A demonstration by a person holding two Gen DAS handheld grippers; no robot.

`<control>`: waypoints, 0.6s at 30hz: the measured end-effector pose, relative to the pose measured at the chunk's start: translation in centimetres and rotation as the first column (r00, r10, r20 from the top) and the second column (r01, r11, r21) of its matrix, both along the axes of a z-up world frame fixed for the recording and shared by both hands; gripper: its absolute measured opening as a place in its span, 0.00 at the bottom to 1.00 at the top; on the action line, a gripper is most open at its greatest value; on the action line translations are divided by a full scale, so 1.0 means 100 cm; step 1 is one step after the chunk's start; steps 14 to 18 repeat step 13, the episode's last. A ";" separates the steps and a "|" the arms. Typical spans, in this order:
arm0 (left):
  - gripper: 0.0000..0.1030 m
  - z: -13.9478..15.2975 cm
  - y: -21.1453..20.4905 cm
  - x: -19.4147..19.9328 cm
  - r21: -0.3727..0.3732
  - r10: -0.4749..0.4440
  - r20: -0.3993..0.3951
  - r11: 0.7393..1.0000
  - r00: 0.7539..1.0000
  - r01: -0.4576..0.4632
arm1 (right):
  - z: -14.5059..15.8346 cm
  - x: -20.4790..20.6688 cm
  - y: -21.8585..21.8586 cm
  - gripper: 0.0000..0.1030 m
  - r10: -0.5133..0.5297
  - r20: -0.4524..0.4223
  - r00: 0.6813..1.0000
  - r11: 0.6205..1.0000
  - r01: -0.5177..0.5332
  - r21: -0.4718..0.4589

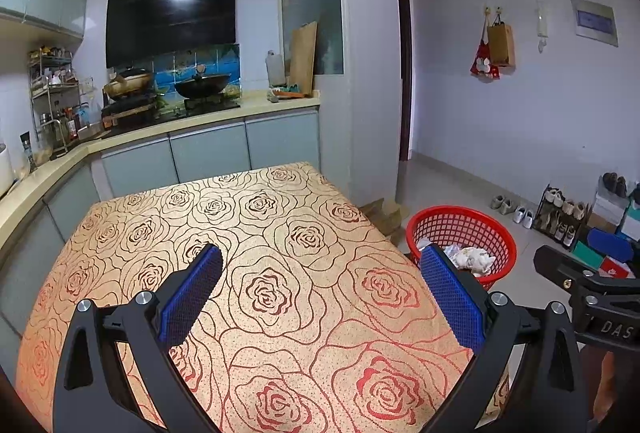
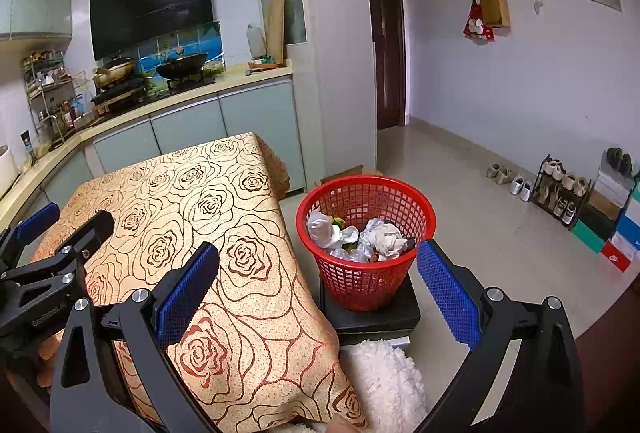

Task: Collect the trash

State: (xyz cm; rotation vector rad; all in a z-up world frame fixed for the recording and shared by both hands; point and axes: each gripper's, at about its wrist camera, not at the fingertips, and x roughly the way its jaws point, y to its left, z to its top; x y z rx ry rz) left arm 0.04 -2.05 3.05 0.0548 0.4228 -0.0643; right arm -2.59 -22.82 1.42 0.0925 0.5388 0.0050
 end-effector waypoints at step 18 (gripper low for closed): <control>0.93 -0.005 -0.002 0.008 -0.002 -0.001 -0.045 1.000 0.999 0.001 | -0.002 0.001 -0.002 0.94 -0.003 -0.007 1.000 1.000 0.003 0.008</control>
